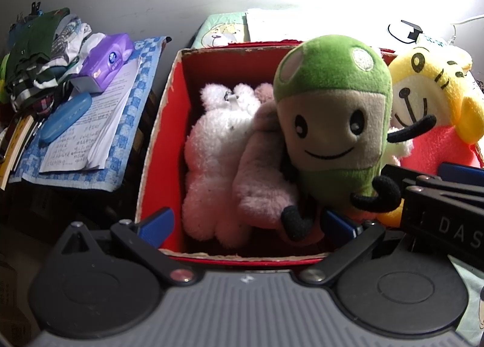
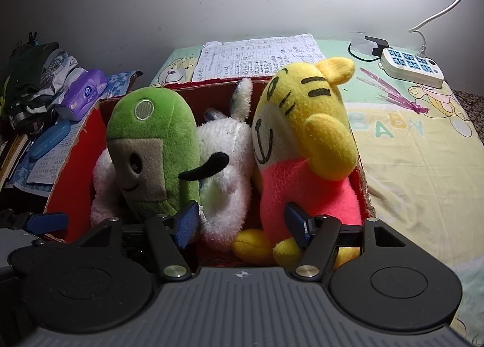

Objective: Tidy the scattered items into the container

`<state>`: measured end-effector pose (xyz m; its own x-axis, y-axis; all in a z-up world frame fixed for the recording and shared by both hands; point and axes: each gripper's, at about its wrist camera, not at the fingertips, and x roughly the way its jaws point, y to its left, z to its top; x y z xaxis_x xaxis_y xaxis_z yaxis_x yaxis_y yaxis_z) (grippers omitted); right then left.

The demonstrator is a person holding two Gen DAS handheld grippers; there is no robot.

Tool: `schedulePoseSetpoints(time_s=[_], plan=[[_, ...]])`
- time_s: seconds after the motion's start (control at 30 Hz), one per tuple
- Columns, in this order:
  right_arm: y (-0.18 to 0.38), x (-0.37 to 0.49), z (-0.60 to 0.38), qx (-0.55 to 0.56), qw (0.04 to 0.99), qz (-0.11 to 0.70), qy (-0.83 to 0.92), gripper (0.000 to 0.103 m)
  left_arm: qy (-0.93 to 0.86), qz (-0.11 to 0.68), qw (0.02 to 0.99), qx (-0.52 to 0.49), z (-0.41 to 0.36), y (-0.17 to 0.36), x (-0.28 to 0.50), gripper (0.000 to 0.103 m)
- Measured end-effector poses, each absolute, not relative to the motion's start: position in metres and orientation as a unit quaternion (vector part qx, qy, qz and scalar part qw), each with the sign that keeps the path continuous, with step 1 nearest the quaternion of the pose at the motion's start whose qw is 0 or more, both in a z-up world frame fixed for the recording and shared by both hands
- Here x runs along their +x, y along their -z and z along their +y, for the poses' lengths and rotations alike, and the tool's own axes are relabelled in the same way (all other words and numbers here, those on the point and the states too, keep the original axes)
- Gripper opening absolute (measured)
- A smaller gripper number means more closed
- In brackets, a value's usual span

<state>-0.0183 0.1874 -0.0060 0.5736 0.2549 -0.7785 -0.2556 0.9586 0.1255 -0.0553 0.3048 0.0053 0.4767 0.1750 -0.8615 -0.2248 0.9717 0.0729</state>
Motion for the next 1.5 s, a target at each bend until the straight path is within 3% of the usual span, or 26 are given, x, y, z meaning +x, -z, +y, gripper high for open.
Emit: schedulePoseSetpoints(time_s=[1.5], plan=[[0.0061, -0.0164, 0.1876, 0.003, 0.885, 0.442, -0.146, 0.067, -0.114, 0.506, 0.854, -0.025, 0.3064, -0.0065, -0.0524, 0.103]])
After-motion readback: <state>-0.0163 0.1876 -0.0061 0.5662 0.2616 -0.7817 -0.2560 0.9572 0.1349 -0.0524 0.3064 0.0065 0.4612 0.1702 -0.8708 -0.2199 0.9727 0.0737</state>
